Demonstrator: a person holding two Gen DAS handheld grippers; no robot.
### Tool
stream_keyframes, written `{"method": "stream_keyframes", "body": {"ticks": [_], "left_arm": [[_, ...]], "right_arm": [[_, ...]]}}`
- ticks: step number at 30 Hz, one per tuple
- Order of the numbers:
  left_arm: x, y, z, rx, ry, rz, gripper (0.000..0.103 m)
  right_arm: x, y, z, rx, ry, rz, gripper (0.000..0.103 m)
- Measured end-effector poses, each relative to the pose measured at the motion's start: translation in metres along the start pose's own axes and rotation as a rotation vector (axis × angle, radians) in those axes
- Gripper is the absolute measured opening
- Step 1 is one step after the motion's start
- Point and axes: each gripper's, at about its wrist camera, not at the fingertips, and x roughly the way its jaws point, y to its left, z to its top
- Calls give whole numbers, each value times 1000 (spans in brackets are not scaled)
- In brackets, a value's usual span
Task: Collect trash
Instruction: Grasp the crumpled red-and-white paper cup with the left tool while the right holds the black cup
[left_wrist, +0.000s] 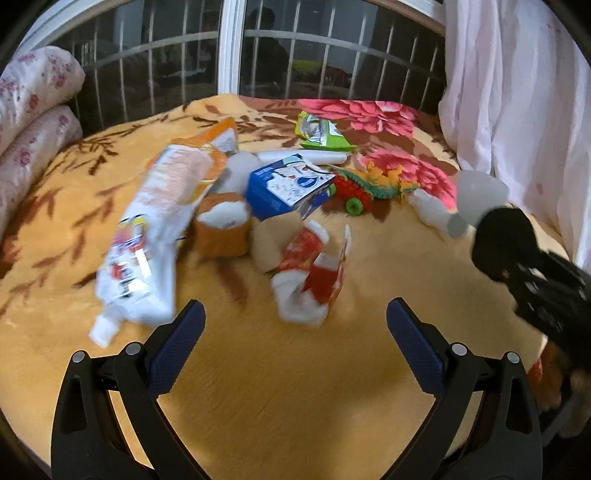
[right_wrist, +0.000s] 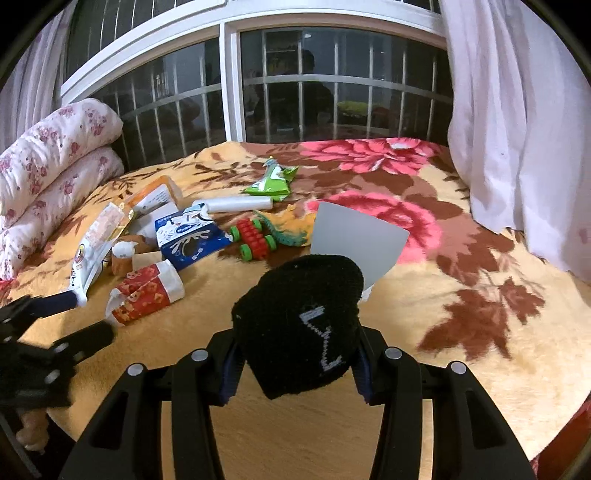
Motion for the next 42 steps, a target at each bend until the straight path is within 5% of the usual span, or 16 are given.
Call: {"method": "stream_keyframes", "body": {"ticks": [12,14,16,19,26,31,42], "left_arm": [[37,-3,10,-60,58,1,93],[38,-1,10,-69,58,-3,78],[45,-2,8,-56,93,12,52],[43,-4,6,-49,79,19,42],[28,-4,-2,-22,56,14,34],[16,2,-8,-34,47,-11,33],[-9,10,-19,-49,31,-15,32]], "right_arm": [[12,-23,-3,90,101,162,48],[17,-23,-5,110,131,188,48],[21,-23,-7,123,156,212,48],[22,-19,-10,105,166,209,48],[16,-17,-23,56,212,325,48],[4,-29,-28,119,219,547,48],[-18,-11,-8,66,53,474,48]]}}
